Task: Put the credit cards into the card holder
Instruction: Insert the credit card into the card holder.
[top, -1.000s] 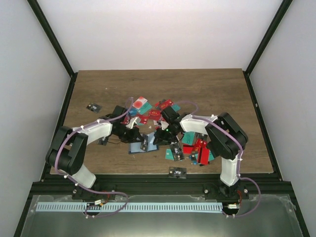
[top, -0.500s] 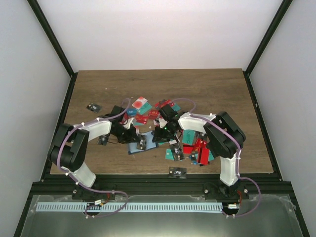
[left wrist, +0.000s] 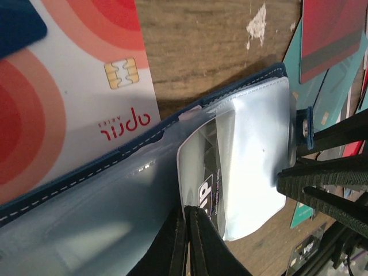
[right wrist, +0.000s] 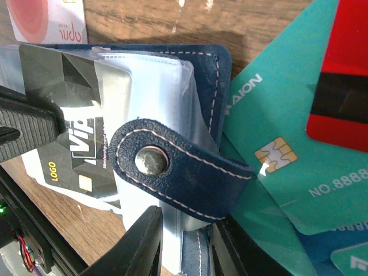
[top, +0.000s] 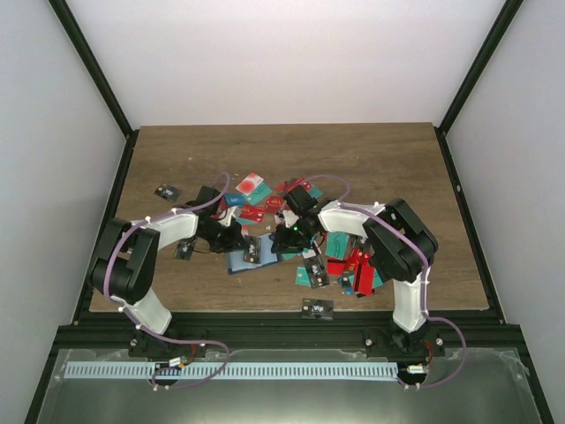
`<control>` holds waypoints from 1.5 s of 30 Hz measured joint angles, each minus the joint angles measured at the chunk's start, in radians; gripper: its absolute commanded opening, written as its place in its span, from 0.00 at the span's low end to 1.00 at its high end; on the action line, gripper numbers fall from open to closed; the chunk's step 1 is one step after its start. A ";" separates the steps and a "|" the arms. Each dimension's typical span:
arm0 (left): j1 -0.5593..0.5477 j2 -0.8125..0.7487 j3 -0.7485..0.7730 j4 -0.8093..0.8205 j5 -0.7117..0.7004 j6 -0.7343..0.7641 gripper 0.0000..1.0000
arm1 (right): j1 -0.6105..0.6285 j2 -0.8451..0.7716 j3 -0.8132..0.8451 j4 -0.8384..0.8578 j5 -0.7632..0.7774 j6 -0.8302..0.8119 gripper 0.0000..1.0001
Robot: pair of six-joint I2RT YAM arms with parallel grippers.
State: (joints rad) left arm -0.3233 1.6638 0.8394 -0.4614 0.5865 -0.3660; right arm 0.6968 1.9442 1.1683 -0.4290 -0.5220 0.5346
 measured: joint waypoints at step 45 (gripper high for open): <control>-0.087 -0.064 -0.150 0.319 -0.063 -0.335 0.04 | -0.011 -0.027 -0.100 0.166 -0.048 0.151 0.23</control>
State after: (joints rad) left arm -0.4099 1.5993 0.6899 -0.1425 0.5236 -0.7013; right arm 0.6853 1.9171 1.0679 -0.2634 -0.5705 0.6857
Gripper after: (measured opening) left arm 0.043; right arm 0.209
